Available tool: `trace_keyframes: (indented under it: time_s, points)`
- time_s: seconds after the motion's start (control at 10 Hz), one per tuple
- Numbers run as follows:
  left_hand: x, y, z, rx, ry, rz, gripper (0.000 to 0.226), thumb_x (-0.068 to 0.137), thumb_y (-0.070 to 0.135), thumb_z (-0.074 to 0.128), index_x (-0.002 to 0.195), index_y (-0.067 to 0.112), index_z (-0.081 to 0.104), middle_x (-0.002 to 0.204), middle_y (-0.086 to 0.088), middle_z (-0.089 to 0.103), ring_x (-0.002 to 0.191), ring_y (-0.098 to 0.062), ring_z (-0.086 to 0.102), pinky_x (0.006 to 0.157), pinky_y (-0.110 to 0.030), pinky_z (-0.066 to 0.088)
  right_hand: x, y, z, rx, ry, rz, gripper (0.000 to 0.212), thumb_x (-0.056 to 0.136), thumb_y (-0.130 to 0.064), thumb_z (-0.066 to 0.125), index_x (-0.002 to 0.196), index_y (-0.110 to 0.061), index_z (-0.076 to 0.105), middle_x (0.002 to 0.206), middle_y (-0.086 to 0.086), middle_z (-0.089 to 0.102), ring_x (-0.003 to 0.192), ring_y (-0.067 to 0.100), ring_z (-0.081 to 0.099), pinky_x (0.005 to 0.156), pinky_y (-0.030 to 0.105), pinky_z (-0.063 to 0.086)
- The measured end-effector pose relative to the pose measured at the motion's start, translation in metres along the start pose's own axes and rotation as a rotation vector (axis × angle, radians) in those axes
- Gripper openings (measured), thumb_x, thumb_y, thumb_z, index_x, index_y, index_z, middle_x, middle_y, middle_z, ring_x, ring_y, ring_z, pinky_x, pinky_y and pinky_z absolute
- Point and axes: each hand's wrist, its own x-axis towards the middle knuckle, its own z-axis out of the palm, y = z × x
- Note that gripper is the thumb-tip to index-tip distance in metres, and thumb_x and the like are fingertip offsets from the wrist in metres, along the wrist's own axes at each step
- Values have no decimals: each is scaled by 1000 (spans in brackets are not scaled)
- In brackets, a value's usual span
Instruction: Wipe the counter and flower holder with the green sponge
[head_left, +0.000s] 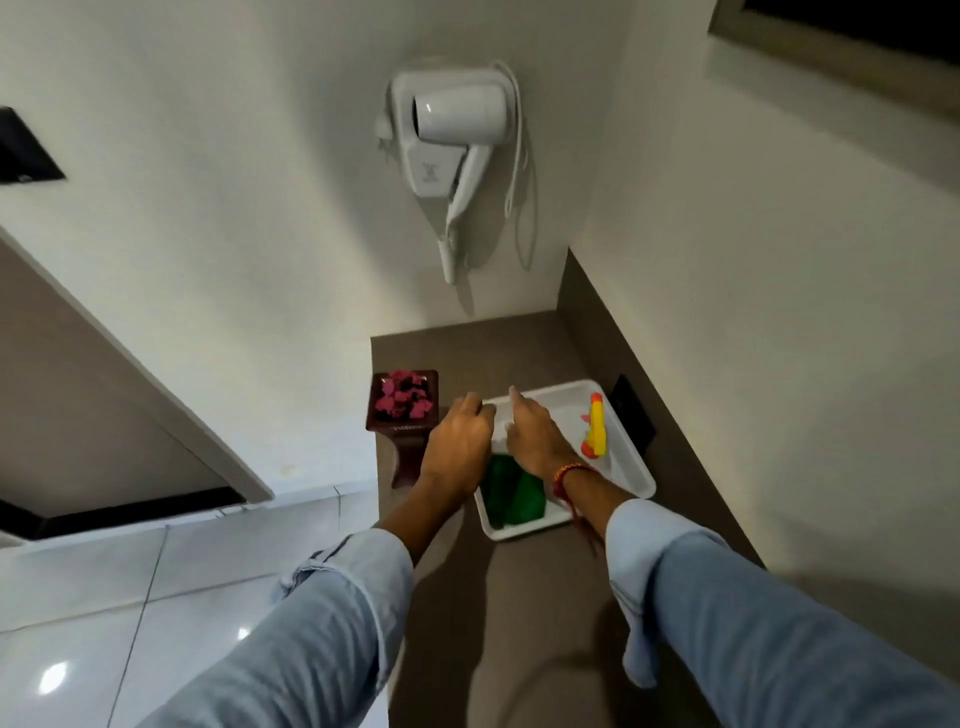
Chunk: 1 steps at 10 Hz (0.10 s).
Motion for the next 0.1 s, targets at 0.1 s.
trace_keyframes:
  time_s: [0.1]
  points:
    - [26,-9,-66,84,227,24,33,88,14,68,120,6,65,119,-14,65,104,-29,61,79,-37,55,13,-43,-45,50,88,-171,63,101,-5,48,158,-5,21,160,19,34,147,31,37,119,39,34]
